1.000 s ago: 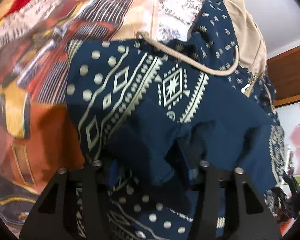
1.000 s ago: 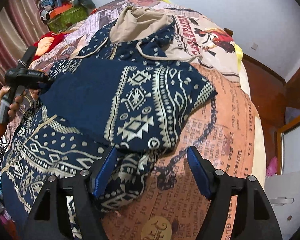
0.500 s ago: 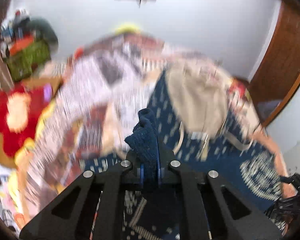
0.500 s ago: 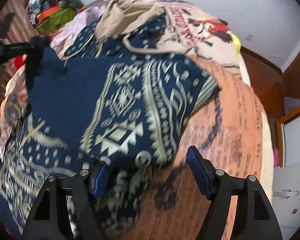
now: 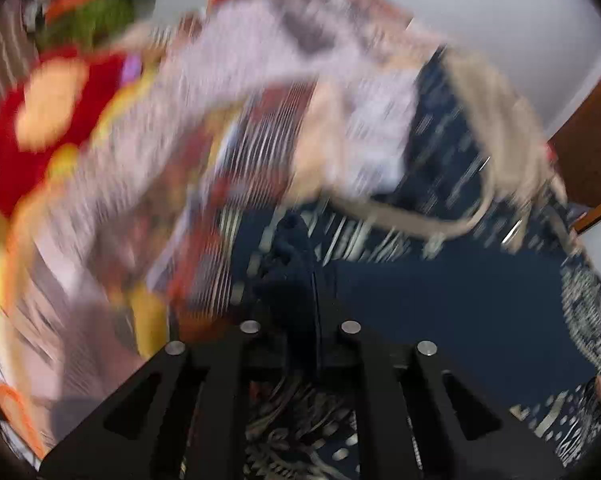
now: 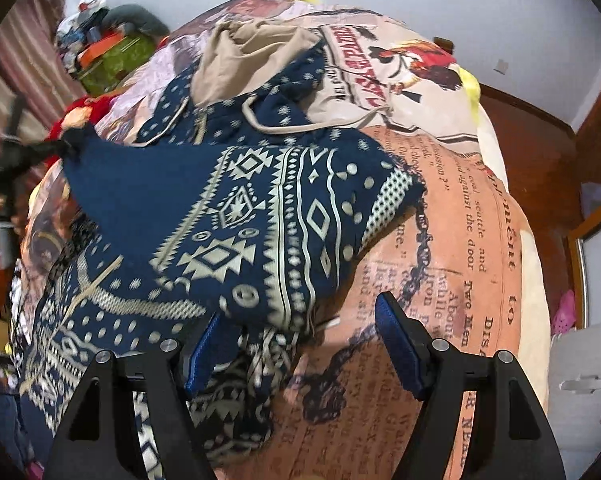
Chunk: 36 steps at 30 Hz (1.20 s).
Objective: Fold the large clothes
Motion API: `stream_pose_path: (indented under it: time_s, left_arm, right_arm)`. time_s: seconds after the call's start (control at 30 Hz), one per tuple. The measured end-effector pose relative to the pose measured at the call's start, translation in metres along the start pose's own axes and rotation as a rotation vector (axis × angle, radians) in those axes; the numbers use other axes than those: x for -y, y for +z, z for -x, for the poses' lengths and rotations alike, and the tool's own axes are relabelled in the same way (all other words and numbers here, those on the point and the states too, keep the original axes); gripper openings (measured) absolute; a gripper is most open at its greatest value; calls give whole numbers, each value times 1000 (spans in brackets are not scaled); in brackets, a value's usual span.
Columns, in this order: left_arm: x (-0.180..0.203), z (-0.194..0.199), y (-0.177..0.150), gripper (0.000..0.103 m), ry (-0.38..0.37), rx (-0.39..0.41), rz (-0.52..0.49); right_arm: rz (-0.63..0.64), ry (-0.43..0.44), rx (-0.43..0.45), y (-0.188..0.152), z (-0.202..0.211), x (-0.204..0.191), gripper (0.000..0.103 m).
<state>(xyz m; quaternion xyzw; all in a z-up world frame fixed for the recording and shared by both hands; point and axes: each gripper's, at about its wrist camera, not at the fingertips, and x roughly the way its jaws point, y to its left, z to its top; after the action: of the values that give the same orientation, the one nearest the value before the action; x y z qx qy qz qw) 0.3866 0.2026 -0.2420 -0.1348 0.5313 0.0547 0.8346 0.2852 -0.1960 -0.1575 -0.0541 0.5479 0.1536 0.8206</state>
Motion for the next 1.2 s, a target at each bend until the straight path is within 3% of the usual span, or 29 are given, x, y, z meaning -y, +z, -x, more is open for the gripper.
stream_pose_path:
  time_s: [0.07, 0.13, 0.23, 0.37, 0.5, 0.77, 0.97, 1.07, 1.2]
  left_arm:
    - [-13, -8, -14, 13, -26, -37, 31]
    - [-20, -2, -23, 22, -36, -38, 26]
    - [-24, 14, -30, 35, 11, -21, -19]
    - [-33, 37, -37, 39, 74, 10, -77]
    - [-41, 49, -37, 54, 76, 27, -62]
    - [-24, 15, -54, 54, 62, -68, -59]
    - [-16, 11, -76, 54, 74, -119, -113]
    - [-11, 31, -68, 54, 85, -75, -144]
    - [11, 65, -29, 56, 55, 18, -163]
  right_arm:
    - [21, 1, 3, -1, 6, -3, 72]
    - [33, 0, 14, 0, 12, -5, 72]
    - [21, 11, 36, 4, 21, -3, 72]
    - [-31, 20, 56, 13, 23, 7, 72]
    - [-114, 43, 52, 19, 15, 21, 72]
    - [-180, 45, 3, 20, -14, 32, 72]
    - [-257, 109, -40, 15, -23, 41, 72]
    - [-212, 71, -15, 20, -12, 36, 72]
    - [-162, 63, 29, 46, 2, 27, 72]
